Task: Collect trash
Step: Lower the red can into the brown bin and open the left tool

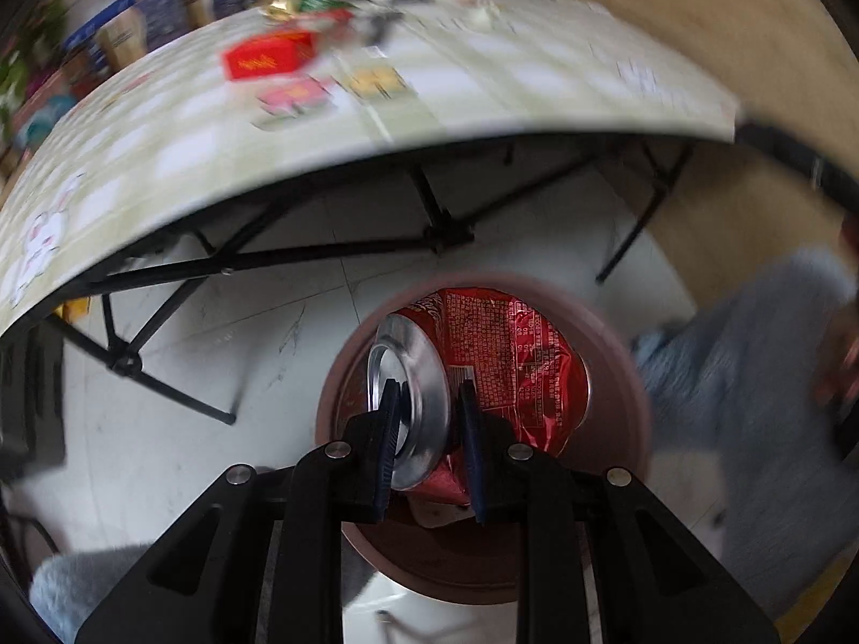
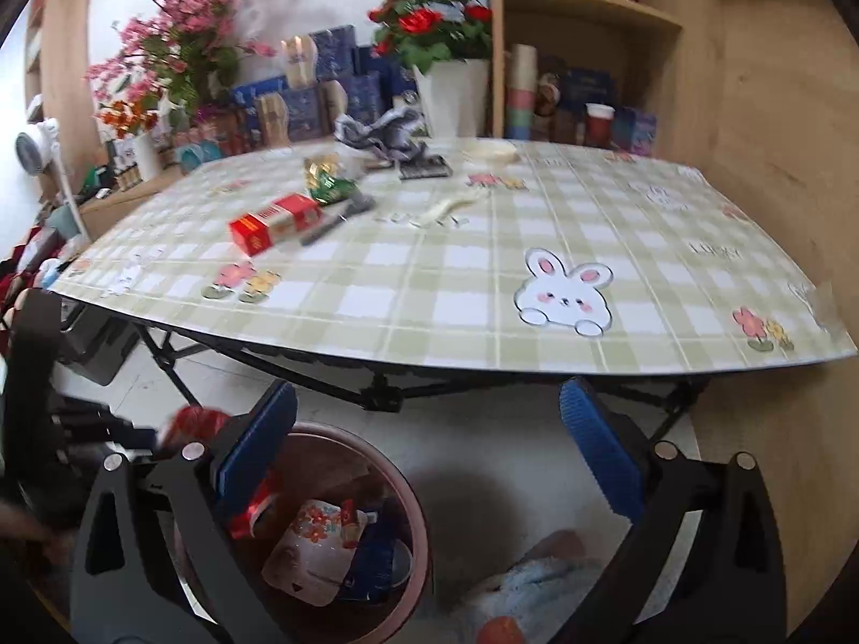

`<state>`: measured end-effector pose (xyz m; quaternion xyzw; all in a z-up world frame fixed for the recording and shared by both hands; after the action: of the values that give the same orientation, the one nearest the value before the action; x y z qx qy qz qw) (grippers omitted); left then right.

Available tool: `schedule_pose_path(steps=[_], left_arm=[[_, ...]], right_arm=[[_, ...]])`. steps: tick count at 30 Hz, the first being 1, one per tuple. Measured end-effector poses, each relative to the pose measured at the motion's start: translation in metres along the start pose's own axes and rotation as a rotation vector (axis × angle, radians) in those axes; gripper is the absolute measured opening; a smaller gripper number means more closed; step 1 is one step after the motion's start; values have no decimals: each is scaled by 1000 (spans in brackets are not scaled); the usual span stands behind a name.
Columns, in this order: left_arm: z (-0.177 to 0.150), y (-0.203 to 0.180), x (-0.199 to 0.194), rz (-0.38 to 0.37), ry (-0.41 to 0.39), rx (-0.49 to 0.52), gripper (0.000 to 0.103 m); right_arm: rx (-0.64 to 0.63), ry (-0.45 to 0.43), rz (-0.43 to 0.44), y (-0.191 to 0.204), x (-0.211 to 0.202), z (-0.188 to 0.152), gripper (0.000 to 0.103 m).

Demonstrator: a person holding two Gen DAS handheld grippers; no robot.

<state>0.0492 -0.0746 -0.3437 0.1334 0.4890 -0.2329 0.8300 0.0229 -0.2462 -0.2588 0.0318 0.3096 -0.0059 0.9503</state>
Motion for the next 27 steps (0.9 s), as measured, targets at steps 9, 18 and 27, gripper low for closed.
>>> schedule_pose_path(steps=[9,18,27], left_arm=[[-20,16,43,10,148,-56,22],[-33,23,57,-10,230,-88,23],[-18,23,30,-44,77,-122,75]], right_arm=[[-33,49,-11,6,14,-8,97],[-20,68,-15,5,19,-10,97],[-34,78,-18,6,20,-11,97]])
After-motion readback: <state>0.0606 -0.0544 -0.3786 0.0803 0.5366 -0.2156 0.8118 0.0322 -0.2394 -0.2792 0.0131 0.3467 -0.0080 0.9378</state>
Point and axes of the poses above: each gripper's, at about its wrist camera, not at the fingertips, and x roughly the way its jaws point, y to its left, z to its top, the point moved 4 cm from there along x, roughly the way its jaws point, and after that the axes turned 2 degrees about -y, right-handed, at the moved point
